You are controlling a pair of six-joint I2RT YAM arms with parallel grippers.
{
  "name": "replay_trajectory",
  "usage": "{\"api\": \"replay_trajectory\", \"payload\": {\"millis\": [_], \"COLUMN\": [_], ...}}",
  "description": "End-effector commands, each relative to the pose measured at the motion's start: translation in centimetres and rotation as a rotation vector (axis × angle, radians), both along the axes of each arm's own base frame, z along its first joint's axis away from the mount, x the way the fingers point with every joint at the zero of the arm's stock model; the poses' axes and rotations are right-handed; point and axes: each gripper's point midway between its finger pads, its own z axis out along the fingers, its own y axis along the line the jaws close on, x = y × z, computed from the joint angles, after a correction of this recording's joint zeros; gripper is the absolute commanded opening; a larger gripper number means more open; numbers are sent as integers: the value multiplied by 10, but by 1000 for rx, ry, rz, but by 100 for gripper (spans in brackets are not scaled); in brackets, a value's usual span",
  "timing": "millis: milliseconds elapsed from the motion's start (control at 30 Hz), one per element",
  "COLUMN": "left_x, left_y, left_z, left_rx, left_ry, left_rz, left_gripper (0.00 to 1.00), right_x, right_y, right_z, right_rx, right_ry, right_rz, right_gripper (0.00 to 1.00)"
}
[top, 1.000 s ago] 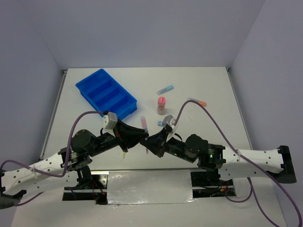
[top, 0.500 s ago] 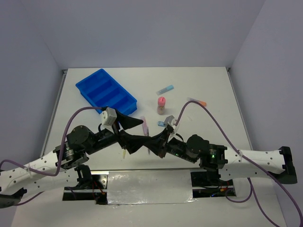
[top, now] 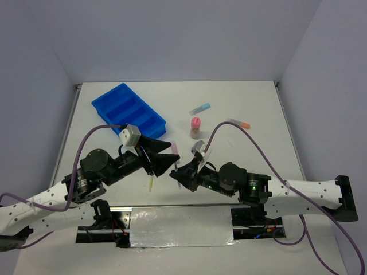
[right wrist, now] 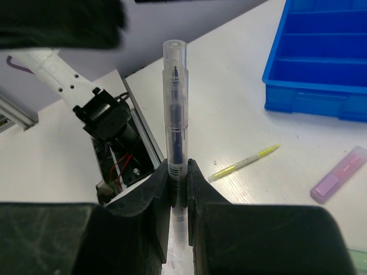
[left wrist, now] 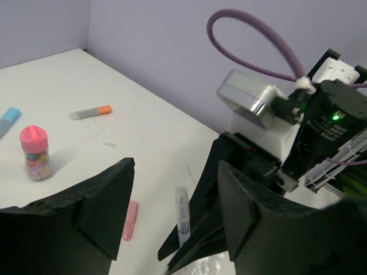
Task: Sort the stationery into containers
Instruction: Close the pen cap on the pen.
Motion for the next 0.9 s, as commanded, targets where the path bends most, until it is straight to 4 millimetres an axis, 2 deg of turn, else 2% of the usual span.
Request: {"api": "replay_trajectory", "payload": {"millis": [0, 167, 367, 433, 467, 533, 600, 733, 767, 867], "left_x": [3, 3, 0, -1, -1, -2, 0, 0, -1, 0], "left_y": [7, 10, 4, 2, 0, -1, -2, -6, -7, -10], "left_z": [9, 6, 2, 2, 0, -2, -5, -8, -9, -12], "left_rx": [-30, -32, -29, -30, -25, -22, -15, -1, 2, 21], "left_ry": [-16, -13, -7, -6, -3, 2, 11, 20, 21, 33], "left_rz": [35, 41, 12, -1, -2, -8, -2, -12, -16, -24], "left_gripper": [70, 62, 61, 55, 49, 45, 35, 25, 16, 0], "right_x": [3, 1, 2, 3, 3, 4, 5, 5, 6, 8], "right_y": [1, 4, 6, 6, 6, 6, 6, 7, 7, 7], "right_z": [32, 34, 37, 38, 38, 41, 42, 46, 48, 57], "right_rx": [63, 69, 66, 65, 63, 71, 74, 78, 78, 92], "right_ry": [-20, -19, -25, -26, -27, -29, -29, -33, -36, -52], "right_rz": [-9, 5, 0, -3, -6, -8, -12, -15, -17, -26], "right_gripper": [0, 0, 0, 0, 0, 0, 0, 0, 0, 0]}}
